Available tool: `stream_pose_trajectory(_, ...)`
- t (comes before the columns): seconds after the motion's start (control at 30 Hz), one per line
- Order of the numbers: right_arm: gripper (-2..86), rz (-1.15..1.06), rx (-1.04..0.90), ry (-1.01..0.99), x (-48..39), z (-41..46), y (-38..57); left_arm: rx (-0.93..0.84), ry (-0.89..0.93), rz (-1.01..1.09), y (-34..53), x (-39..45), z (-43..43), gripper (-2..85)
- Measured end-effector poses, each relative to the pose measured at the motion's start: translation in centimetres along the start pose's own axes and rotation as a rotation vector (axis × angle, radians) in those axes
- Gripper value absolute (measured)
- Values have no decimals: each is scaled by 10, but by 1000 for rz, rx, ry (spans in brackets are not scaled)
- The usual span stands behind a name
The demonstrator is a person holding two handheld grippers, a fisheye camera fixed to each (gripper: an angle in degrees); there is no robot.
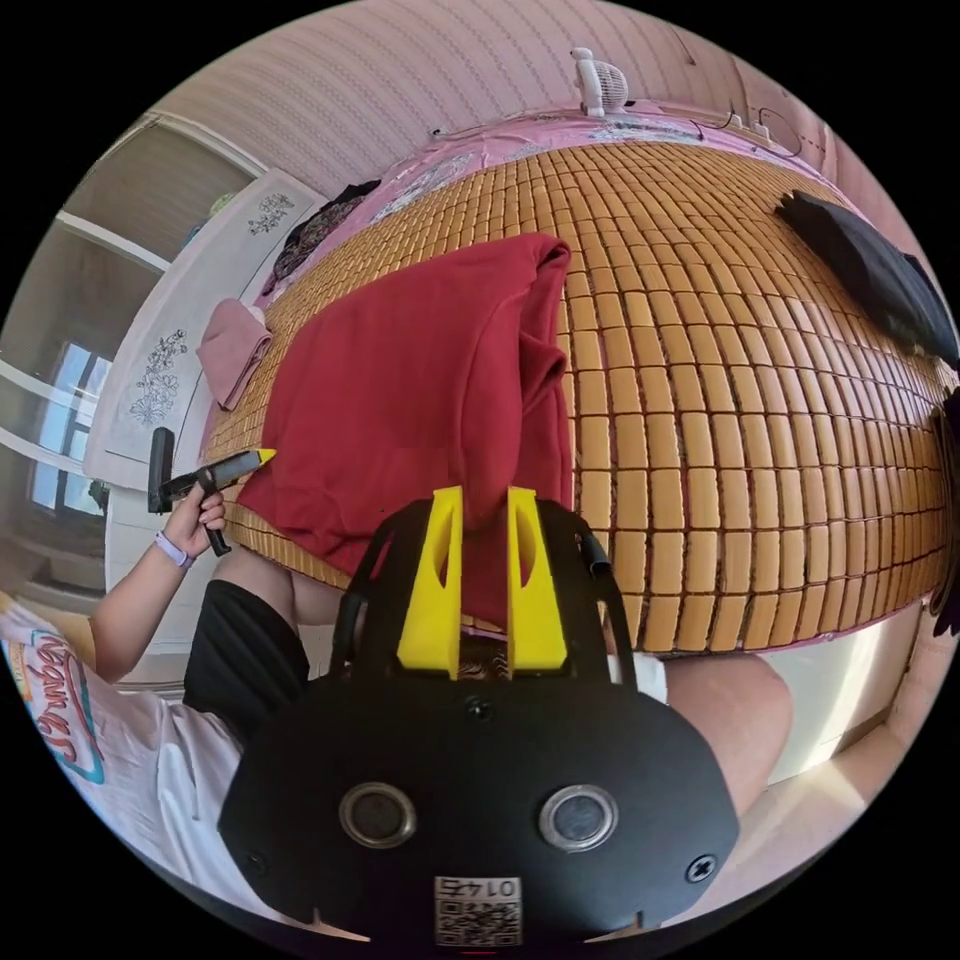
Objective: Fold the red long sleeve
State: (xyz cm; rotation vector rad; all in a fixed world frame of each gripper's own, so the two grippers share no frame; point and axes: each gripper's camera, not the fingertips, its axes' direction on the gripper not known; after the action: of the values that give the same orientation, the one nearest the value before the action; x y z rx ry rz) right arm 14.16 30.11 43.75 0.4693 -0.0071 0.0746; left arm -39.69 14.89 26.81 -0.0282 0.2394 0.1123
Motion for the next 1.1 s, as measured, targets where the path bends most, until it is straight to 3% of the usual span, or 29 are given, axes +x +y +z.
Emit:
stream_pose_trajectory(0.27,17,-67,29,-125,-26,-61,-17,125,25,70,24,15,-43,42)
stream_pose_trajectory(0.43,25,-105,-190,53,-49,-23,-33,-37,-63,43,44,12,15,49)
stream_pose_trajectory(0.6,54,-90,-194,131,-77,-17,-47,24,-5,6,56,11,16,58)
stream_pose_trajectory(0.73,45,-112,-146,139,-95,-49,-54,146,-75,46,74,22,-12,36)
stream_pose_trajectory(0.8,29,-172,-95,205,-114,-65,-62,228,-149,146,86,48,-25,2)
stream_pose_trajectory(0.87,15,-307,-62,209,-154,-72,-88,270,-98,222,90,74,-20,-5)
stream_pose_trajectory(0.97,5,-497,-23,96,-219,-57,-140,201,85,341,89,128,22,-9)
stream_pose_trajectory(1.1,-5,-670,-40,169,-307,-15,-216,99,68,426,95,189,84,-10)
